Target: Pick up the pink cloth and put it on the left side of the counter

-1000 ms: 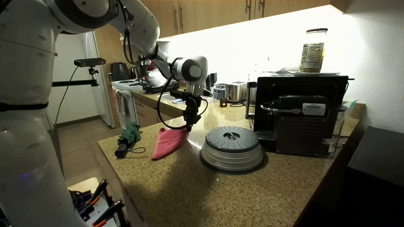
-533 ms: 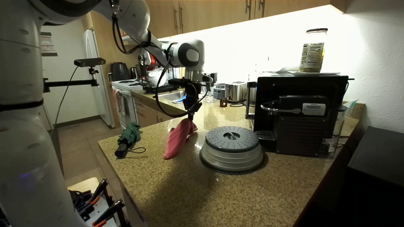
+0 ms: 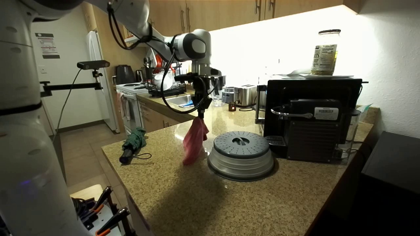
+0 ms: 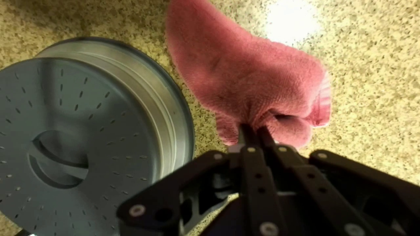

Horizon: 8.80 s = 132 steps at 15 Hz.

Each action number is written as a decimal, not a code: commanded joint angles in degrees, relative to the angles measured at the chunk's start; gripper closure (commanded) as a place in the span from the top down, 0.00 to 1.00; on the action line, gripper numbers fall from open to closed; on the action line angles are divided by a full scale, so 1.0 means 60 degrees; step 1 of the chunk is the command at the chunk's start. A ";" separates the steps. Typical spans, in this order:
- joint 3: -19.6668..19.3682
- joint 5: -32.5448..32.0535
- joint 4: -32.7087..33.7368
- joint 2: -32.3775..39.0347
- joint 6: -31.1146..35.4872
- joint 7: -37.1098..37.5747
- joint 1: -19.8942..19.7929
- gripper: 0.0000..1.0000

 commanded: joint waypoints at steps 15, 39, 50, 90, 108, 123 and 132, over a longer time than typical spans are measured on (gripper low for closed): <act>0.0217 0.0039 0.1514 -0.0321 -0.0781 0.0605 -0.0211 0.04; -0.0253 0.0784 0.2067 -0.0640 0.0045 0.7411 -0.0608 0.04; -0.0452 0.0505 0.2047 -0.1184 -0.0154 0.7364 -0.0926 0.04; -0.0587 0.0525 0.0381 -0.1565 0.0136 0.3808 -0.1488 0.04; -0.0281 0.0763 0.1433 -0.1329 -0.0045 0.3443 -0.1117 0.04; -0.1182 0.0895 -0.0377 -0.2892 0.0428 0.5231 -0.2258 0.05; -0.1412 0.0839 -0.1233 -0.3515 0.0541 0.6078 -0.2834 0.04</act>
